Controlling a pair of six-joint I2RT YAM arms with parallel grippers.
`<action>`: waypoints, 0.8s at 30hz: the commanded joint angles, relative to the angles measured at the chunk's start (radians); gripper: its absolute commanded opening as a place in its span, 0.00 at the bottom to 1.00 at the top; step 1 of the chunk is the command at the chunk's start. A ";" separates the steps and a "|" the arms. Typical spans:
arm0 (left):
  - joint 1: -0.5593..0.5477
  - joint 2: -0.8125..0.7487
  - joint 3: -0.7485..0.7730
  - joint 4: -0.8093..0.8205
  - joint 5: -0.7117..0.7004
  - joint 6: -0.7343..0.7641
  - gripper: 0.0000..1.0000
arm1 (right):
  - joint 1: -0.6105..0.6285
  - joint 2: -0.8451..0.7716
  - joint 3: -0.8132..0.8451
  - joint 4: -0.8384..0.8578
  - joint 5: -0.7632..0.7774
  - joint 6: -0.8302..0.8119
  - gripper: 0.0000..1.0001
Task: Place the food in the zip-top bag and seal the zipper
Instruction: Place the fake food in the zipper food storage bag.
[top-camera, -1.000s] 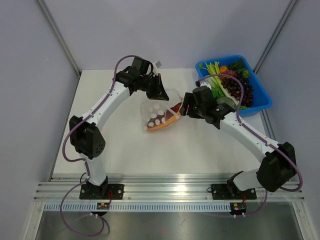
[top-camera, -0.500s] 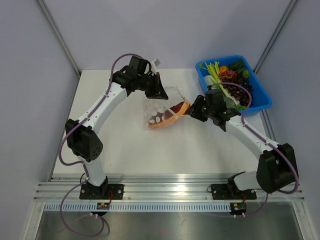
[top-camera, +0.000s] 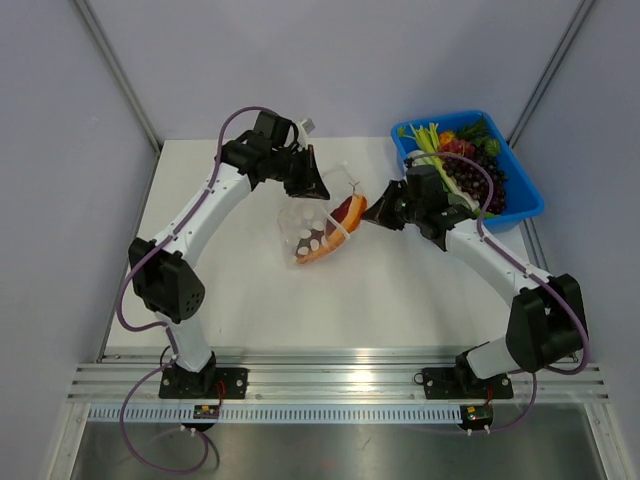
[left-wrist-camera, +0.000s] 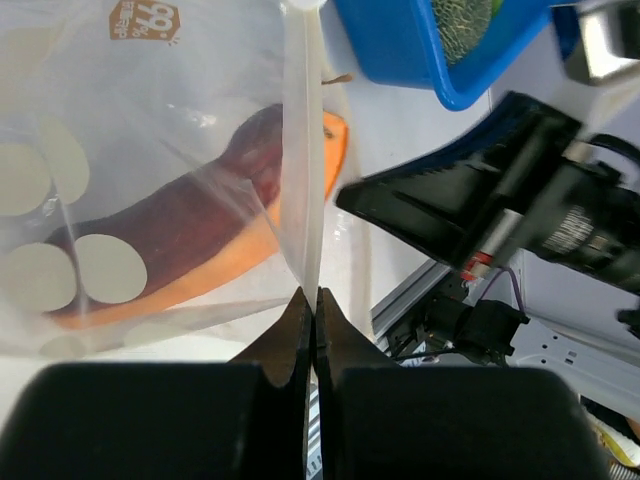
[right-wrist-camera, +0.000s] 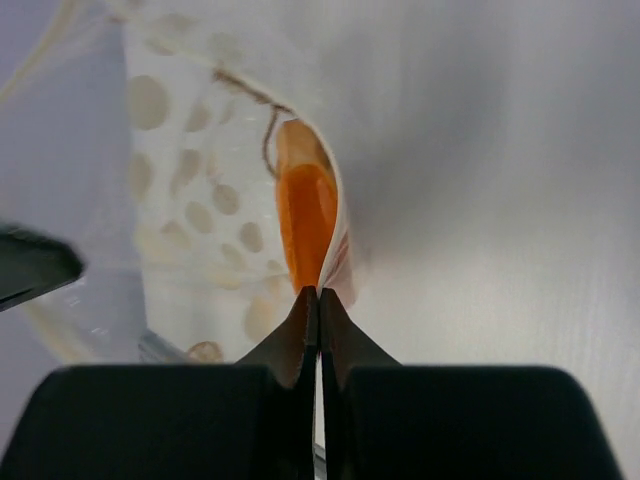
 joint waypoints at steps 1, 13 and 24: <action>0.048 -0.060 0.092 -0.036 -0.046 0.035 0.00 | 0.083 -0.033 0.191 -0.058 -0.049 -0.082 0.00; 0.059 0.008 0.111 -0.096 -0.146 0.051 0.00 | 0.123 -0.003 0.107 -0.062 0.066 -0.092 0.00; 0.012 0.029 0.351 -0.182 -0.129 0.065 0.00 | 0.123 -0.038 0.230 -0.135 0.089 -0.129 0.00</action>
